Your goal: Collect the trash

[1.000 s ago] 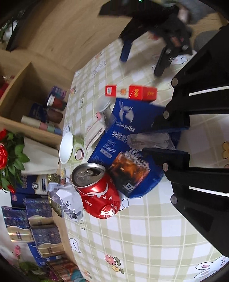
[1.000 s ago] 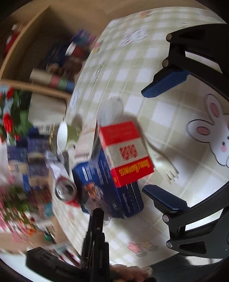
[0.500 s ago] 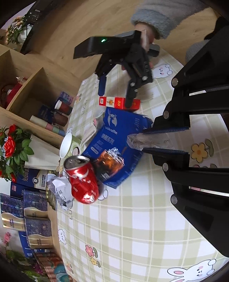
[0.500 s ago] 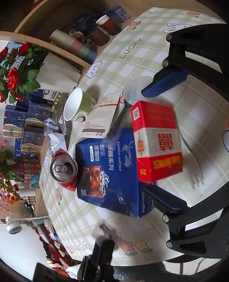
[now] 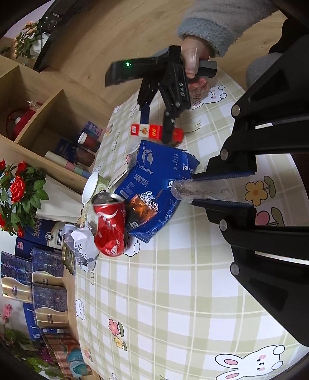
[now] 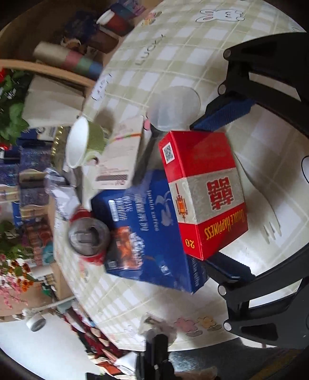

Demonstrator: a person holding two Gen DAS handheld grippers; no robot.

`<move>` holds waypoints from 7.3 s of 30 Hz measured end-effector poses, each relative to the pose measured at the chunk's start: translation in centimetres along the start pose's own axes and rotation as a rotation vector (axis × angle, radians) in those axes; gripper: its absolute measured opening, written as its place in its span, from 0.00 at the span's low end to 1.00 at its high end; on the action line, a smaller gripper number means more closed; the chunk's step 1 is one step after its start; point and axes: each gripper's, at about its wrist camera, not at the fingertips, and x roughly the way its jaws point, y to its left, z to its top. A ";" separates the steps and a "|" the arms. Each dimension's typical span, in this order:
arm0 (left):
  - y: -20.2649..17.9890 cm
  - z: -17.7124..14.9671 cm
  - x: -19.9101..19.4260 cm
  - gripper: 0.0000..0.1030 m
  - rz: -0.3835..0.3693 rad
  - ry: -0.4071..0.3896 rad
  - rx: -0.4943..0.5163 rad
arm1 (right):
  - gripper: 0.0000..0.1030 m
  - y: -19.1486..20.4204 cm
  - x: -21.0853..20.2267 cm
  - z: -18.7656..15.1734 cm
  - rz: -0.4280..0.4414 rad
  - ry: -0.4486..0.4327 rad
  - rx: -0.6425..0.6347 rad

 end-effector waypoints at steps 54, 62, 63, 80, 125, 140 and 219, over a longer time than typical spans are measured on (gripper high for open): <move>2.2 -14.7 -13.4 0.15 0.072 -0.021 -0.072 | 0.90 22.9 -2.2 -15.0 0.169 0.167 0.111; 2.4 -15.0 -12.4 0.15 0.076 0.005 -0.083 | 0.90 23.3 -0.1 -16.3 0.152 0.263 0.110; 2.5 -15.0 -12.4 0.15 0.076 0.008 -0.085 | 0.91 23.3 0.1 -16.3 0.152 0.267 0.111; 2.1 -15.3 -11.8 0.15 0.077 0.024 -0.073 | 0.94 21.9 -3.2 -14.4 0.052 0.114 0.115; 1.5 -15.6 -9.1 0.84 0.115 0.095 -0.076 | 0.94 17.8 -8.3 -14.6 -0.121 -0.137 0.113; 2.7 -14.7 -10.7 0.89 0.195 0.005 -0.125 | 0.94 17.3 -8.4 -14.4 -0.146 -0.149 0.131; 1.0 5.0 -6.7 0.42 0.158 -0.207 0.163 | 0.42 0.9 -1.2 -6.4 -0.261 -0.068 0.508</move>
